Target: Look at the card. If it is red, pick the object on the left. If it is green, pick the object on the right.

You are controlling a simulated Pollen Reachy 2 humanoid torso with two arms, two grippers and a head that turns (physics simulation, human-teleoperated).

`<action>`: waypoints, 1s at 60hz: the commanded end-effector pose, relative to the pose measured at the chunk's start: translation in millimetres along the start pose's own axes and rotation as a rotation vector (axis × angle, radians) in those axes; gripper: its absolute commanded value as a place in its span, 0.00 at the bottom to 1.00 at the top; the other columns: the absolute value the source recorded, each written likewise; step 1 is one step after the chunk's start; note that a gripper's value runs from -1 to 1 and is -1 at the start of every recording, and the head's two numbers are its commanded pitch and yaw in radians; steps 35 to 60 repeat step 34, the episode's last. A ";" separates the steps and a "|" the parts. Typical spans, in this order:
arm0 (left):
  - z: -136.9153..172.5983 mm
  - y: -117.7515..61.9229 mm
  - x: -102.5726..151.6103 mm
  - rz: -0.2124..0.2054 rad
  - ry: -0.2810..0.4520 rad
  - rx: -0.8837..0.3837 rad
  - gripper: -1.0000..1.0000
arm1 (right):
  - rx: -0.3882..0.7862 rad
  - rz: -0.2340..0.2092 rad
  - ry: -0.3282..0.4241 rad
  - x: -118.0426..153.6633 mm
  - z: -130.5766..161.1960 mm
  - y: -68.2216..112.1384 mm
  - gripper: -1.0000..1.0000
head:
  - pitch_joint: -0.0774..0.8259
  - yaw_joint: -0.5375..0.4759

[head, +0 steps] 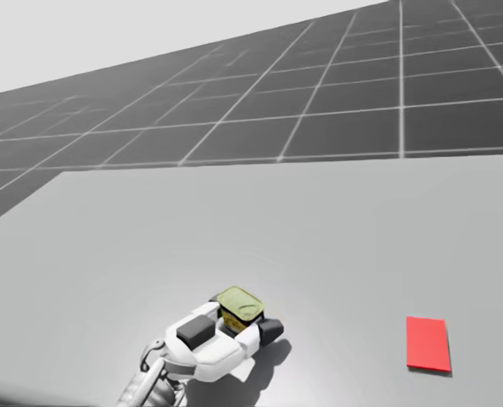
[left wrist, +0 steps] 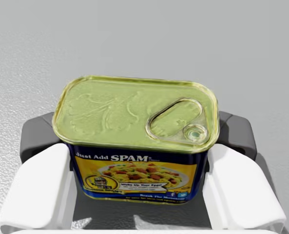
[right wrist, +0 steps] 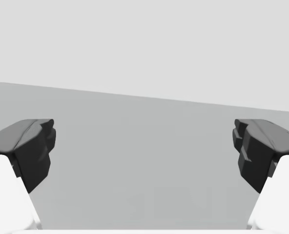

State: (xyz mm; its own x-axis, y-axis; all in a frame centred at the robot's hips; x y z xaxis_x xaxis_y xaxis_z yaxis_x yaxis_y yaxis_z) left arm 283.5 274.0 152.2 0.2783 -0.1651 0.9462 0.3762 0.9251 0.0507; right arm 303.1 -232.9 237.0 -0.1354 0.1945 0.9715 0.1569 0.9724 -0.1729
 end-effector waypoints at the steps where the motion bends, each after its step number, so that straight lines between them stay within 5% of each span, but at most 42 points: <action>1: 5.6 -2.1 3.0 -0.017 0.004 -0.003 1.00 | 0.001 -0.016 0.007 -0.3 1.6 1.7 0.00 | 0.47 0.89; 8: 16.2 -5.7 28.1 -0.033 -0.048 -0.013 1.00 | 0.004 -0.022 0.005 1.2 2.5 1.9 0.00 | 0.45 0.89; 34: 103.7 -15.4 188.2 -0.124 -0.423 0.062 1.00 | -0.013 -0.032 0.005 5.1 1.7 -0.4 0.00 | 0.39 0.87; 60: 103.7 -15.4 188.2 -0.124 -0.423 0.062 1.00 | -0.013 -0.032 0.005 5.1 1.7 -0.4 0.00 | 0.39 0.87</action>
